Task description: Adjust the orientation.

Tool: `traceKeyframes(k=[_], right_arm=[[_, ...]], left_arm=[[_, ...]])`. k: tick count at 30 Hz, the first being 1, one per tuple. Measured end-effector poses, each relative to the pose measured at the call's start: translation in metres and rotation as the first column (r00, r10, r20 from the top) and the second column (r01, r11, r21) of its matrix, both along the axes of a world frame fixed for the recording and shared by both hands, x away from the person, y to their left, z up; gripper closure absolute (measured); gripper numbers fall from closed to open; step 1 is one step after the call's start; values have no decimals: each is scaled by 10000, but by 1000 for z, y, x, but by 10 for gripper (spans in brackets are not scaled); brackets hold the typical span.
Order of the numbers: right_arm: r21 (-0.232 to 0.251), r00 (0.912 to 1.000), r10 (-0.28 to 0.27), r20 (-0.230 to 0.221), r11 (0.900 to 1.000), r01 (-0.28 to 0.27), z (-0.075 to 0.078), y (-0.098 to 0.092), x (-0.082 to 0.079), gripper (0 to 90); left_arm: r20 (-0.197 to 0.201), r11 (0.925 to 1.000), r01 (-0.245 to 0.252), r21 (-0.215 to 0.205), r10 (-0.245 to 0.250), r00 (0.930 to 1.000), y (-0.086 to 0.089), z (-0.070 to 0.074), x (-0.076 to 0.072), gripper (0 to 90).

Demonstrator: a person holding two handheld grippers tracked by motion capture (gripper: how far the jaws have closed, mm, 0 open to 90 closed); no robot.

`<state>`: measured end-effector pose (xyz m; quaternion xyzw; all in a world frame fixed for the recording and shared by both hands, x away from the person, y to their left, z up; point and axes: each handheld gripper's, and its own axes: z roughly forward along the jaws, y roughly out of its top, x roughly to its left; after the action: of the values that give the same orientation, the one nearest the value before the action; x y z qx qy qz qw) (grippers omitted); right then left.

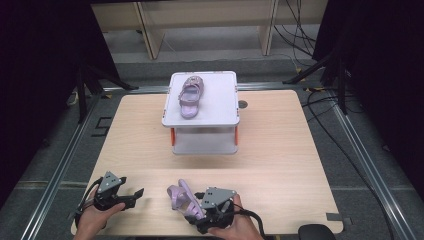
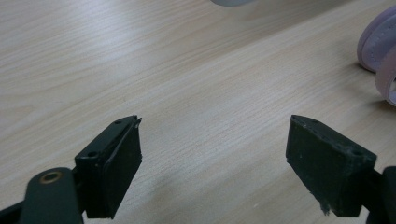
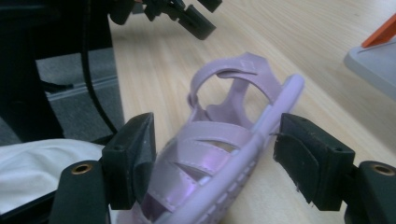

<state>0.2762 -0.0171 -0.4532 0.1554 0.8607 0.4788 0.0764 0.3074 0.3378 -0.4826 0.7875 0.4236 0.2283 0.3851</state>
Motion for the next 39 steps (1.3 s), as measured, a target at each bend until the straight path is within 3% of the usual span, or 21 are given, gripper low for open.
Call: traceKeyframes(k=[2,5,6,8,9,11,12,14,17,20,21,24,26,27,28,30,31,33,34,36,39], right_arm=[[-84,10000,39,-42,10000,-39,-1,1,-1,291],[-267,9989,62,-458,9996,-74,-4,2,-3,308],[-232,9992,252,-300,9994,-259,-4,3,-2,318],[-287,9992,327,-226,9990,-333,-3,2,-1,334],[-280,9992,291,-281,9992,-299,-2,0,0,340],[-233,9983,306,-487,9992,-318,-1,-4,3,351],[-216,9985,320,-451,9992,-330,-1,-5,4,355],[-155,9979,439,-479,9989,-447,-1,-8,8,365],[-69,9951,459,-880,9989,-467,0,-12,12,373],[155,9907,392,-1301,9992,-375,-1,-18,17,383],[232,9886,434,-1442,9989,-405,-1,-20,19,386],[275,9878,375,-1513,9991,-337,0,-24,20,391],[180,9927,271,-1175,9995,-251,0,-25,21,401],[166,9922,193,-1229,9997,-174,1,-25,19,420],[64,9944,172,-1047,9998,-167,2,-26,19,435],[69,9956,141,-923,9999,-135,3,-27,18,461],[20,9950,46,-997,10000,-45,3,-28,18,457],[-784,9978,-267,-603,9967,220,-1,-29,19,466],[-904,9977,-442,-508,9951,395,-3,-32,21,491],[-885,9953,-537,-801,9950,466,-2,-37,25,534],[-1142,9945,-897,-542,9900,830,-3,-44,29,511]], left_arm=[[17,10000,2,28,-2,10000,0,1,0,178],[-2,9996,-107,-255,107,9999,-2,0,-1,178],[24,10000,37,46,-38,10000,0,1,0,178],[-23,9997,-124,-225,124,9999,-1,0,-2,178],[2,10000,33,33,-33,10000,0,1,-1,178],[-14,10000,-14,-1,14,10000,-1,0,-2,178],[-3,9996,-61,-258,61,10000,-2,0,-3,178],[11,9997,-31,-225,32,10000,-1,0,-3,178],[33,9994,-130,-328,131,9999,-2,0,-3,178],[19,10000,50,-35,-50,10000,-1,0,-2,178],[-16,9998,-48,-201,48,10000,-2,0,-3,178],[2,9996,-85,-259,85,10000,-3,0,-2,178],[-31,9996,-87,-268,86,10000,-2,-1,-3,179],[-18,9996,-77,-259,76,10000,-3,-1,-3,178],[87,9998,185,110,-186,9998,0,0,-1,179],[29,9996,-13,-294,14,10000,-3,-1,-2,179],[45,9997,24,-256,-23,10000,-3,-1,-2,179],[13,9997,-25,-260,25,10000,-3,-1,-3,178],[50,9999,151,46,-151,9999,-1,0,-2,179],[19,9998,15,-193,-14,10000,-3,0,-3,178],[17,10000,60,3,-60,10000,-2,0,-2,178]])
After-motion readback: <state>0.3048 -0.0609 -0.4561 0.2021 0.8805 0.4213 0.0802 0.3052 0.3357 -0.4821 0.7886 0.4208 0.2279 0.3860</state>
